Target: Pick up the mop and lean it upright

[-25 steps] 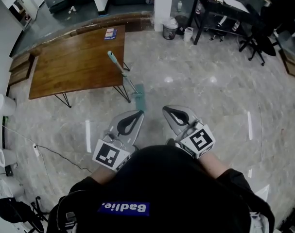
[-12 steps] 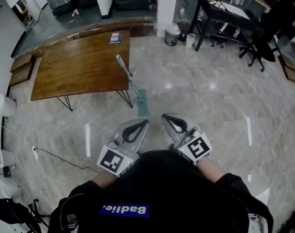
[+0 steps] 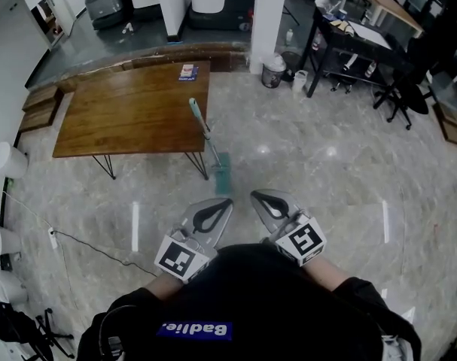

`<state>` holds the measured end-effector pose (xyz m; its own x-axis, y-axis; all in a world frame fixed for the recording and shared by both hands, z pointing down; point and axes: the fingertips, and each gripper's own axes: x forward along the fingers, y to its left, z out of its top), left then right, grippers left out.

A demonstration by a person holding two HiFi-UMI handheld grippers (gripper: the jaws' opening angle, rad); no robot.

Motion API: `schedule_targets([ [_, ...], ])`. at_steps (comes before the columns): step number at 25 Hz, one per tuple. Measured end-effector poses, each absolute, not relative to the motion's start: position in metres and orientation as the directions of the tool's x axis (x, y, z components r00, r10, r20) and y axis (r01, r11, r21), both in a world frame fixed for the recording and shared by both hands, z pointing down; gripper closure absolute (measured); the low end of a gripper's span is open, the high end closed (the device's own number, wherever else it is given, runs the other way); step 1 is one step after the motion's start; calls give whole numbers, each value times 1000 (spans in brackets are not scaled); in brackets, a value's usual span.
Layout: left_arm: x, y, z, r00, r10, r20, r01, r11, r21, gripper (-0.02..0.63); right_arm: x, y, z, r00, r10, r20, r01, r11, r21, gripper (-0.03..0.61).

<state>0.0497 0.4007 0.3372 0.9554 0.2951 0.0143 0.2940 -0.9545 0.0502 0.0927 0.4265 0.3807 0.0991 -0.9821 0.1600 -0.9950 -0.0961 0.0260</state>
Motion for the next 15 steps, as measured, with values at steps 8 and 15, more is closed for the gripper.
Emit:
schedule_targets([
  [8, 47, 397, 337, 958, 286, 8, 285, -958, 41, 595, 91, 421, 383, 80, -984, 158, -997, -77, 29, 575],
  [15, 44, 391, 336, 961, 276, 8, 276, -960, 39, 595, 90, 416, 385, 64, -985, 160, -998, -60, 34, 575],
])
